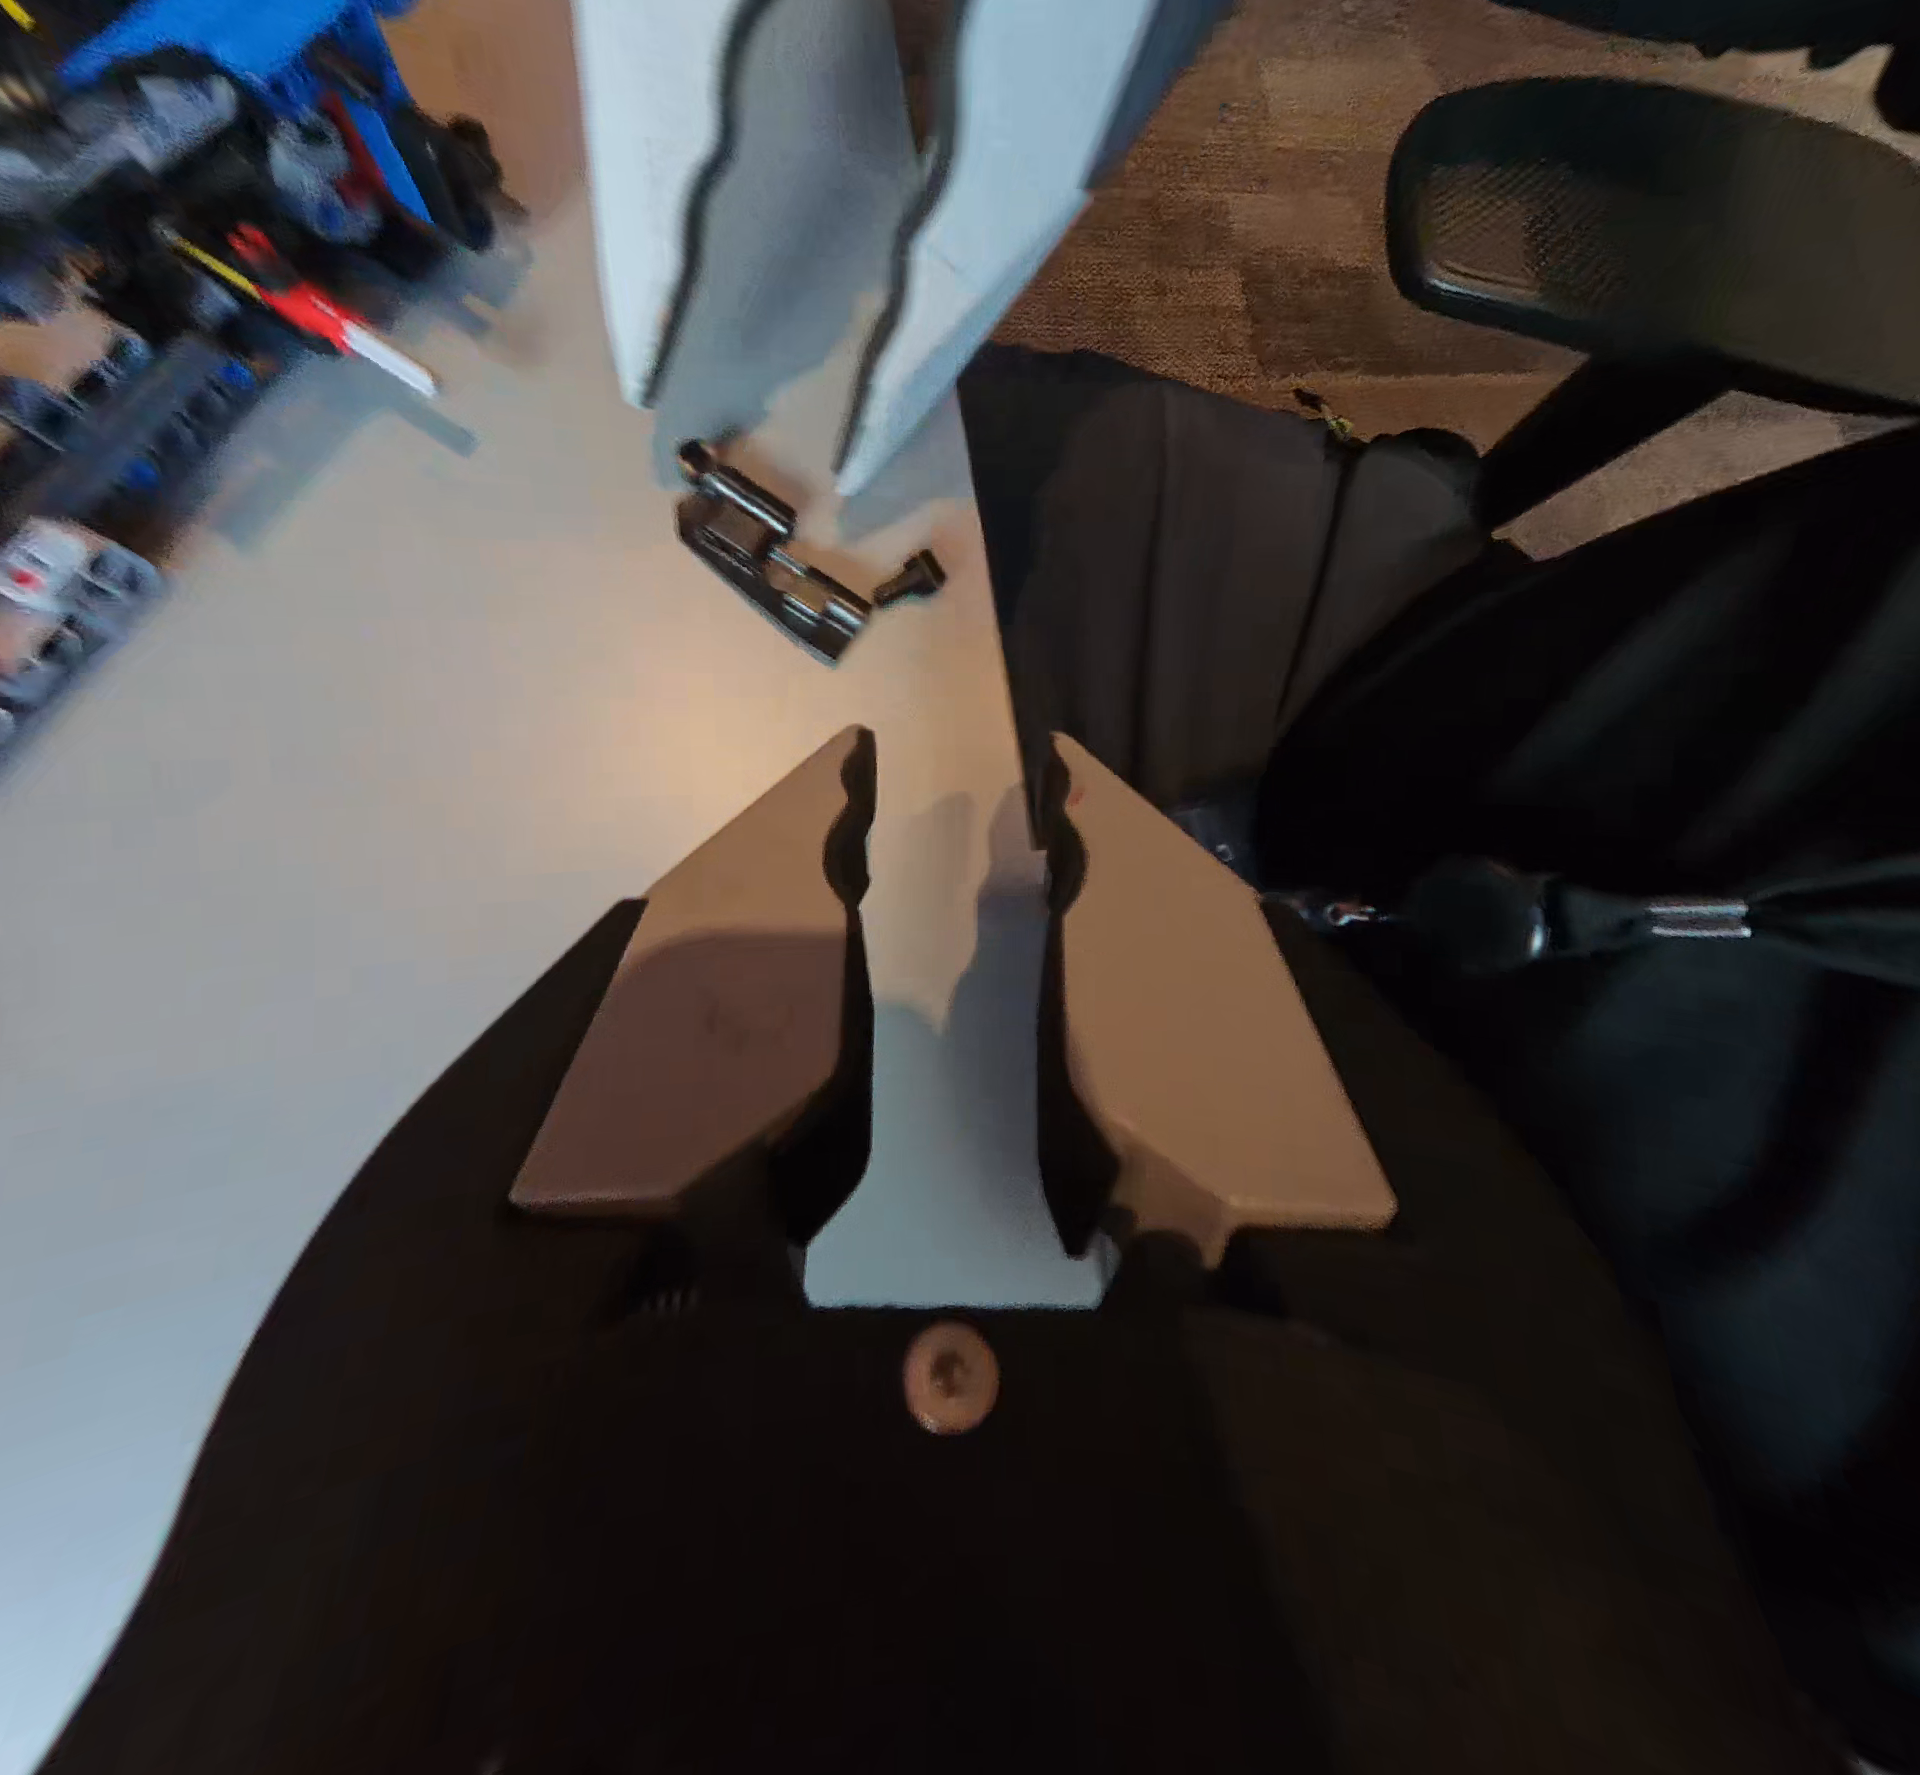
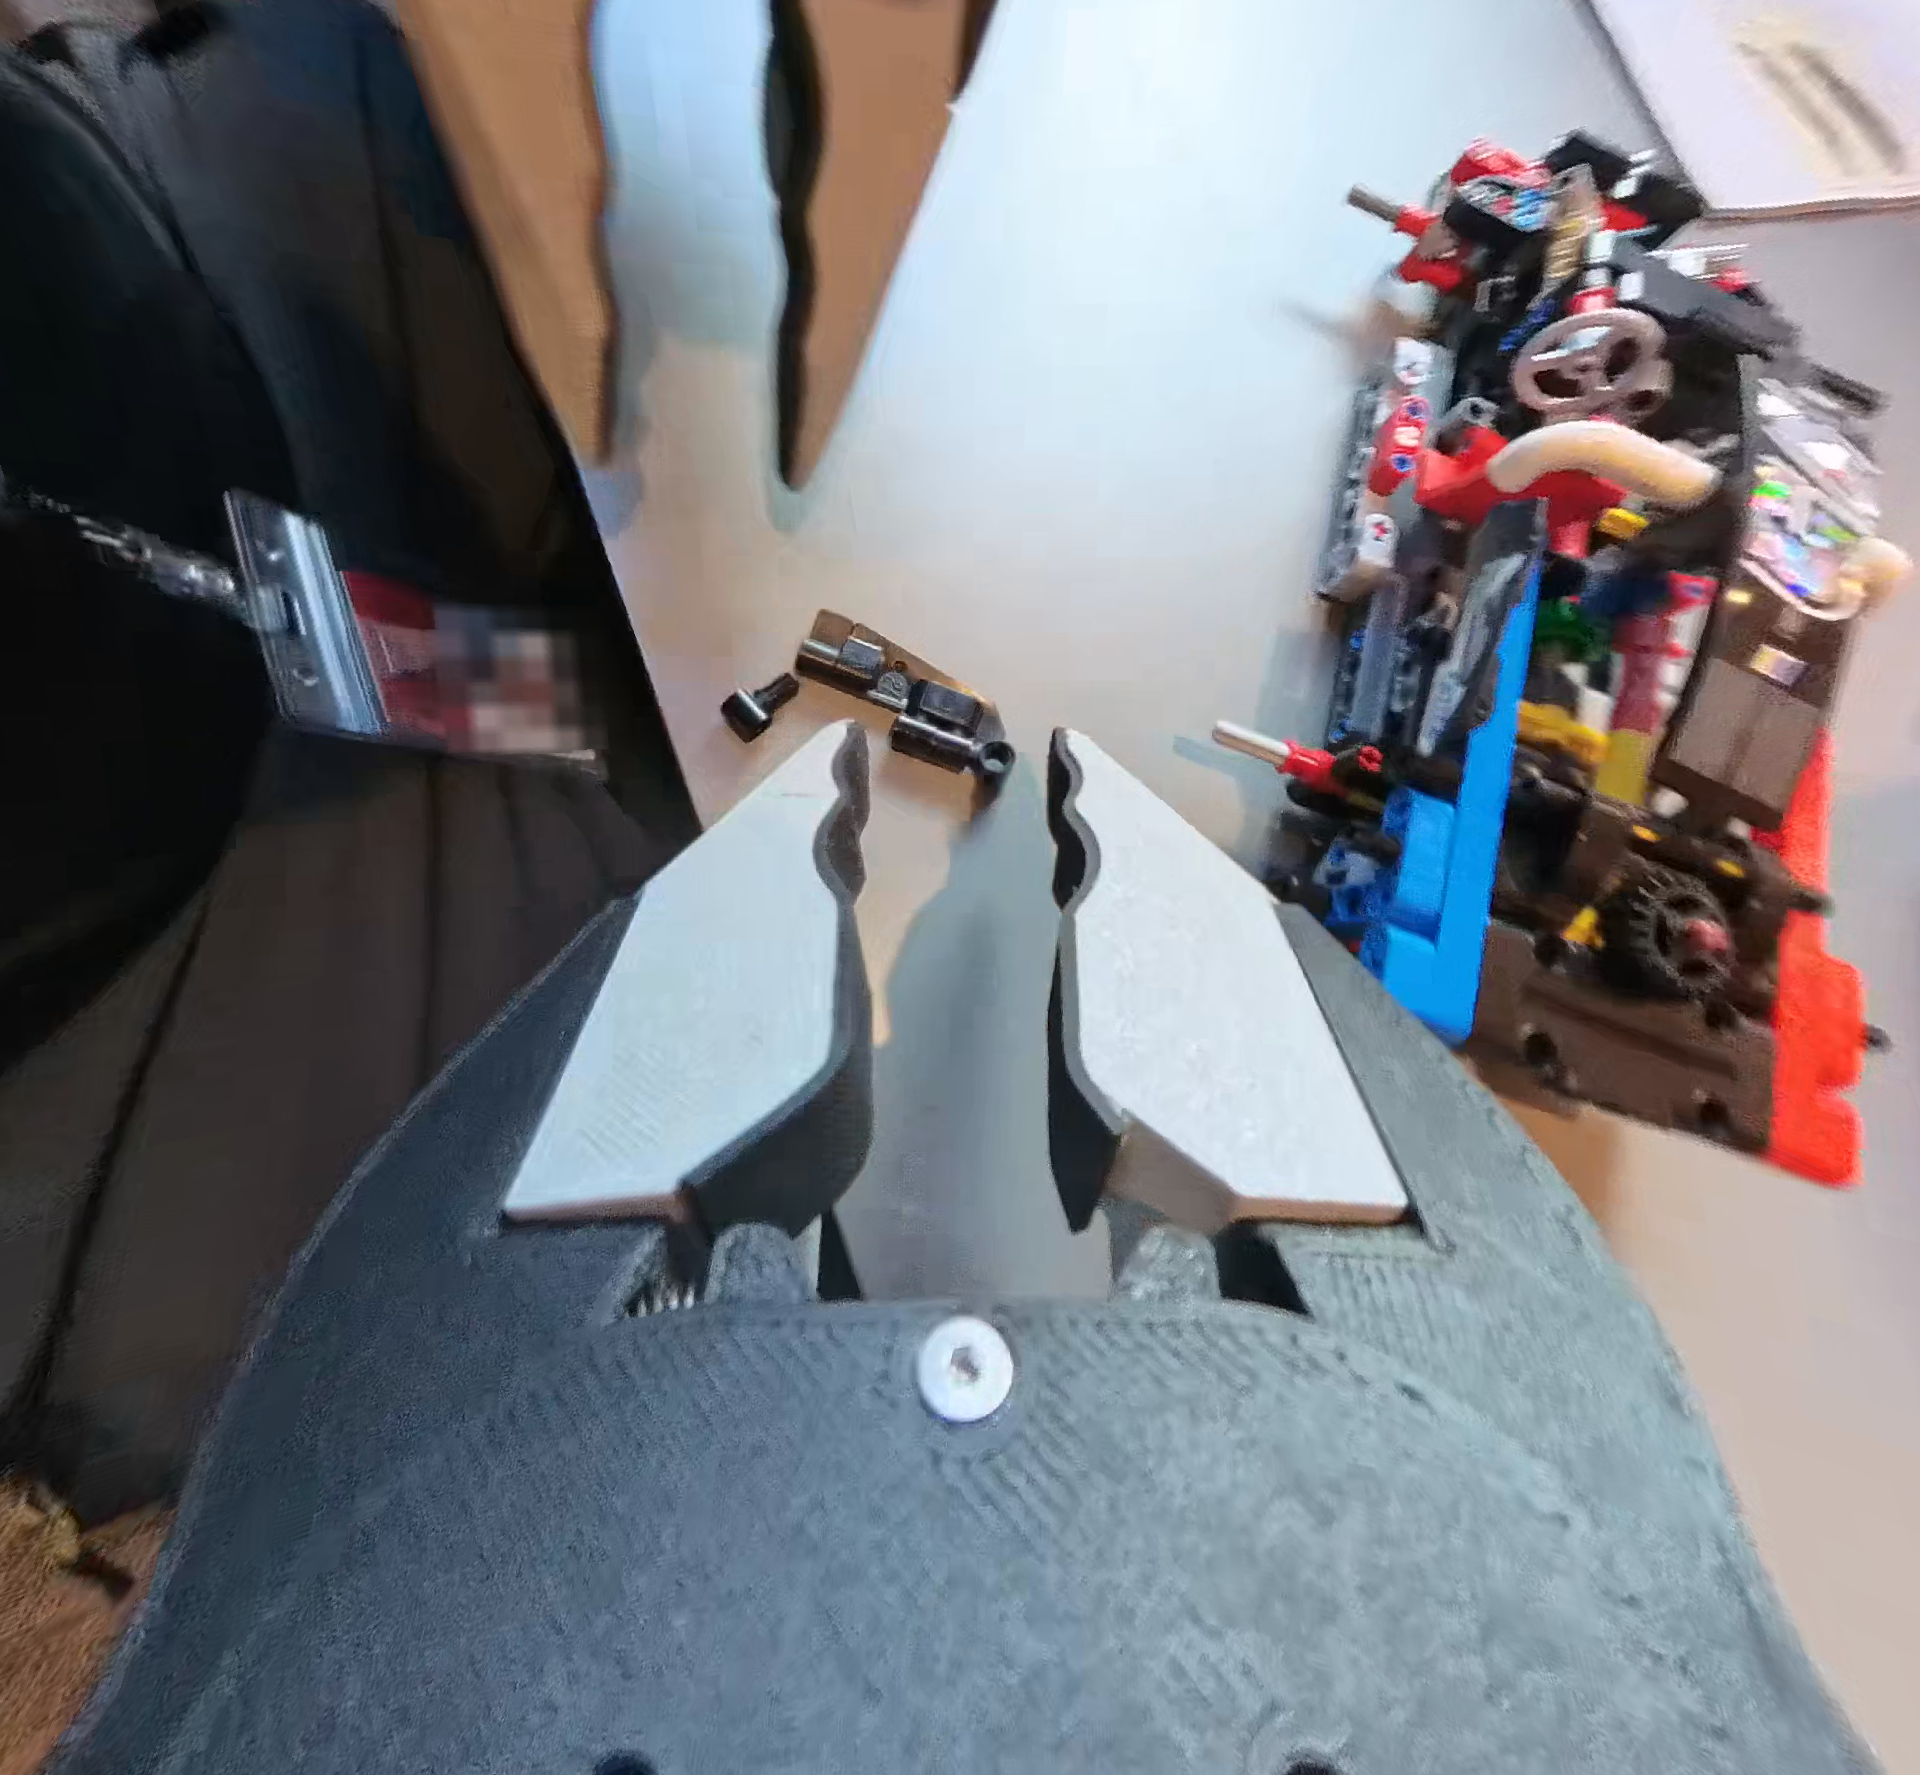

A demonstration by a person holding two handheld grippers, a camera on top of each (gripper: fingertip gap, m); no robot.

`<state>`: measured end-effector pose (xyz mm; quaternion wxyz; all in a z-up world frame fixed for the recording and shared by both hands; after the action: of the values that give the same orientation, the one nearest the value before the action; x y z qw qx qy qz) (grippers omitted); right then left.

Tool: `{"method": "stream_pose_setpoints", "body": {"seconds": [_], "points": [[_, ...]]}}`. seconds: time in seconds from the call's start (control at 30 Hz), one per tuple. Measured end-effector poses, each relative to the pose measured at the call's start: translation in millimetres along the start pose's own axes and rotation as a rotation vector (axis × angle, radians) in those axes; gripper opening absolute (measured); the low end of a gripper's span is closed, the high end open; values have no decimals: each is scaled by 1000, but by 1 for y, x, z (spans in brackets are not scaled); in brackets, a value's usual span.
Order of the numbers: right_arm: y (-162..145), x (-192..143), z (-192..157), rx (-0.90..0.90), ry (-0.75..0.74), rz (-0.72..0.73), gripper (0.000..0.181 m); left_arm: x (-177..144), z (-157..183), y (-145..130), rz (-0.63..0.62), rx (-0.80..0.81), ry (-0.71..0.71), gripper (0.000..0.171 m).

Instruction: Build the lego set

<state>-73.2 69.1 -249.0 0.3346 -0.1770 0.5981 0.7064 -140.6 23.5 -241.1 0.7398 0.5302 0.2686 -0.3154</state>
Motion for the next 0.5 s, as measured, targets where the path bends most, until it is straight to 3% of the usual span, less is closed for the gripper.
{"method": "stream_pose_setpoints", "body": {"seconds": [0.07,0.17,0.37,0.5], "points": [[-4,9,1,-8,60,-23,33,6,13,-5,27,-59,28,28],[-7,12,-6,16,122,-32,20,18,22,-11,68,-154,85,26],[-11,-1,-23,-12,73,-26,19,25,13,-4,171,-252,204,29],[-16,-6,-11,-36,14,-45,20,27,6,4,151,-227,272,26]]}}
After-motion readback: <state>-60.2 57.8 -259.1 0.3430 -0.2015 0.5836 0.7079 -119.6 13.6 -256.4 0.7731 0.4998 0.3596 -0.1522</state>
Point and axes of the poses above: each gripper's, where its closed fingertips meet, x out along the fingers, y out of its top, z = x × y across the jaws, the point moved 2 cm from there along -x, back along the fingers, and after that the axes turned 5 degrees about -y, right-handed, at the moved point
